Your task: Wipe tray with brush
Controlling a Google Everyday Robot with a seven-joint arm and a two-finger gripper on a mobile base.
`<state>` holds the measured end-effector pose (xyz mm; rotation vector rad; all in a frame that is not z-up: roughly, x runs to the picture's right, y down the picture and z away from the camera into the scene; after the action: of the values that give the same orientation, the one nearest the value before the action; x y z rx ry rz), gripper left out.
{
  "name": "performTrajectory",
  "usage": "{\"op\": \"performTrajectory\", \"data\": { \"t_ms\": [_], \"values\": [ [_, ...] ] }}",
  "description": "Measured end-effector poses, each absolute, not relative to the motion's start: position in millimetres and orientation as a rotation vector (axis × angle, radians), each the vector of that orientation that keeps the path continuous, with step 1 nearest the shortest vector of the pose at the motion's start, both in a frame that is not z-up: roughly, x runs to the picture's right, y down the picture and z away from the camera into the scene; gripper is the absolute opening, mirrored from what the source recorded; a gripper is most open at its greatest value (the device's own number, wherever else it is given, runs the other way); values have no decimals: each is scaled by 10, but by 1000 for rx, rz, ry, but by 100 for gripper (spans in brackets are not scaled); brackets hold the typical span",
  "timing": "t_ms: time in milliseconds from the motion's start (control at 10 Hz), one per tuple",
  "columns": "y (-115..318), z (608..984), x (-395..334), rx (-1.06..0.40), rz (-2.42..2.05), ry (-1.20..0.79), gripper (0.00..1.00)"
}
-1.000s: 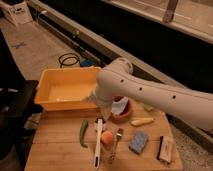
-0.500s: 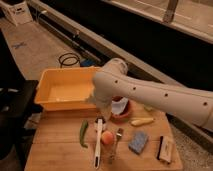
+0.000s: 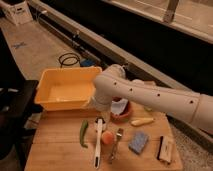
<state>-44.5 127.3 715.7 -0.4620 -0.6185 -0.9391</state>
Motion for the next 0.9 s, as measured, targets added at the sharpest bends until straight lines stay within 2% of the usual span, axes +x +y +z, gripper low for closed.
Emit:
{"op": "performTrajectory", "data": {
  "t_ms": [600,900],
  "values": [
    [1495,7477,-538,-460,-993,-810,80],
    [1568,7507,-562,-443,-963,-887,80]
  ]
}}
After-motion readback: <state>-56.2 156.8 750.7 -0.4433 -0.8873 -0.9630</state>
